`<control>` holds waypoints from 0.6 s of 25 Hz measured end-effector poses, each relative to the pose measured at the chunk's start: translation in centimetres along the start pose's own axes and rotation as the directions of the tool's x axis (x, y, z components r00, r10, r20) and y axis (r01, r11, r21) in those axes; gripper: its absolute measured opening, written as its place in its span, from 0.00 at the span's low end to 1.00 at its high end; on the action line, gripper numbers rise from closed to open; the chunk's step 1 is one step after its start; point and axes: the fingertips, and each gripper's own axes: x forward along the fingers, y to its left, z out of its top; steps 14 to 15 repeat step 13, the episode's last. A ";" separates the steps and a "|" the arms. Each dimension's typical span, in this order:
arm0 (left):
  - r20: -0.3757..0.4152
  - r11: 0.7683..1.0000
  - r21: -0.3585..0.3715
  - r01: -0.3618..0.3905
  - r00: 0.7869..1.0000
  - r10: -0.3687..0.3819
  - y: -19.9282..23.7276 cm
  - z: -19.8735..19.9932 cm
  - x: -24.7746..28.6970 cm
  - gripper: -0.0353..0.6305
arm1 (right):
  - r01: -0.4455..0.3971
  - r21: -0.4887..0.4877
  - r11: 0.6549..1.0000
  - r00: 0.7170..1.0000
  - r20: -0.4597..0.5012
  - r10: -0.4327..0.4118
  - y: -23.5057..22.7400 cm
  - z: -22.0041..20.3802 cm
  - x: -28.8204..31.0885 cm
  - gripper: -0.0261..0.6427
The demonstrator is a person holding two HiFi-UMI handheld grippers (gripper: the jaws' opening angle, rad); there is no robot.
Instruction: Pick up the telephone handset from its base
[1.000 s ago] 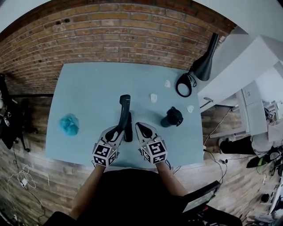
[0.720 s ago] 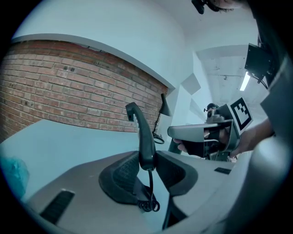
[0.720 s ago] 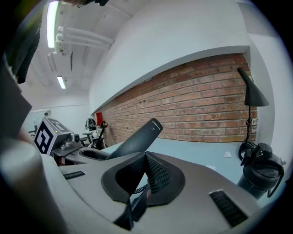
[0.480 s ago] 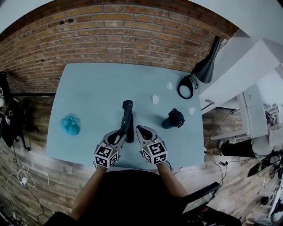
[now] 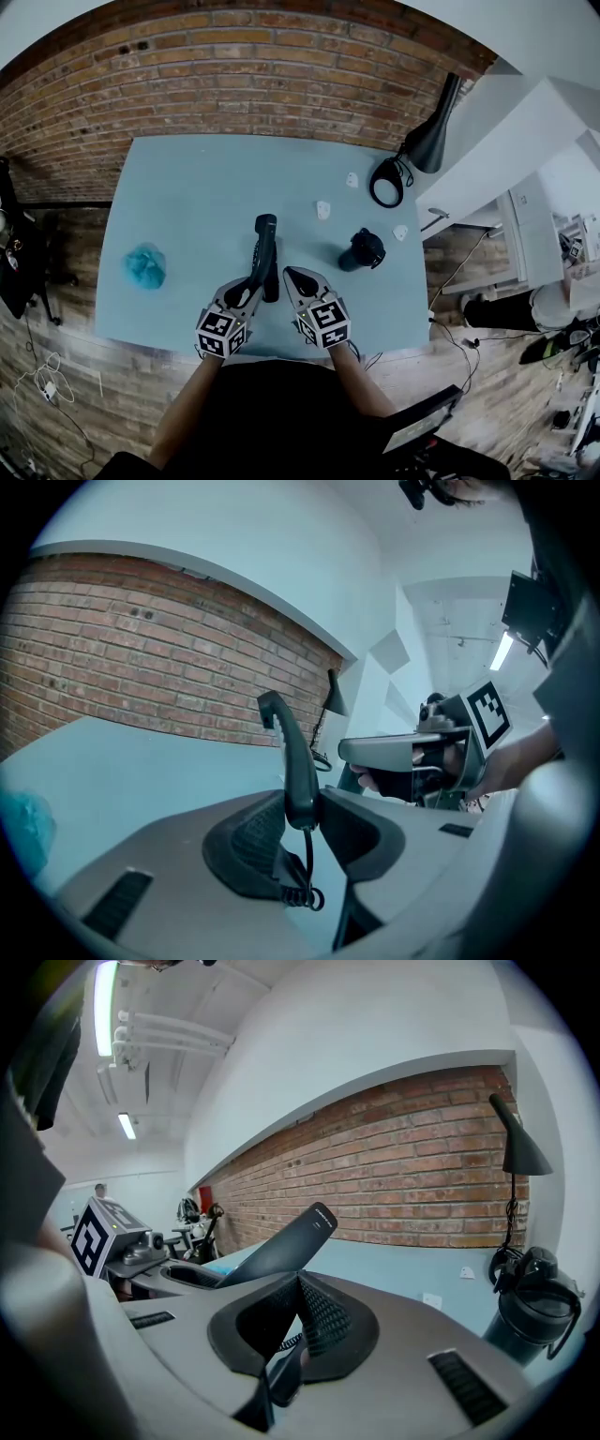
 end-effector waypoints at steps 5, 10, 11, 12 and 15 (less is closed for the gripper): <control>0.005 1.000 0.000 0.001 1.000 -0.001 -0.1 0.2 -0.5 0.27 | 0.005 -0.003 1.000 1.000 -0.002 -0.005 0.4 0.1 -0.5 0.03; 0.009 1.000 -0.003 -0.004 1.000 0.004 0.5 0.2 -0.7 0.27 | 0.009 0.004 1.000 1.000 0.000 -0.009 0.4 0.0 -0.2 0.03; 0.009 1.000 -0.004 -0.008 1.000 0.008 0.6 0.2 -0.8 0.27 | 0.006 0.004 1.000 1.000 -0.001 -0.006 0.4 0.0 -0.1 0.03; 0.010 1.000 -0.005 -0.011 1.000 0.011 0.7 0.2 -0.8 0.27 | 0.003 0.004 1.000 1.000 -0.002 -0.003 0.5 0.0 0.0 0.03; 0.010 1.000 -0.006 -0.015 1.000 0.015 0.7 0.1 -0.8 0.26 | -0.001 0.003 1.000 1.000 -0.004 0.001 0.5 -0.1 0.0 0.03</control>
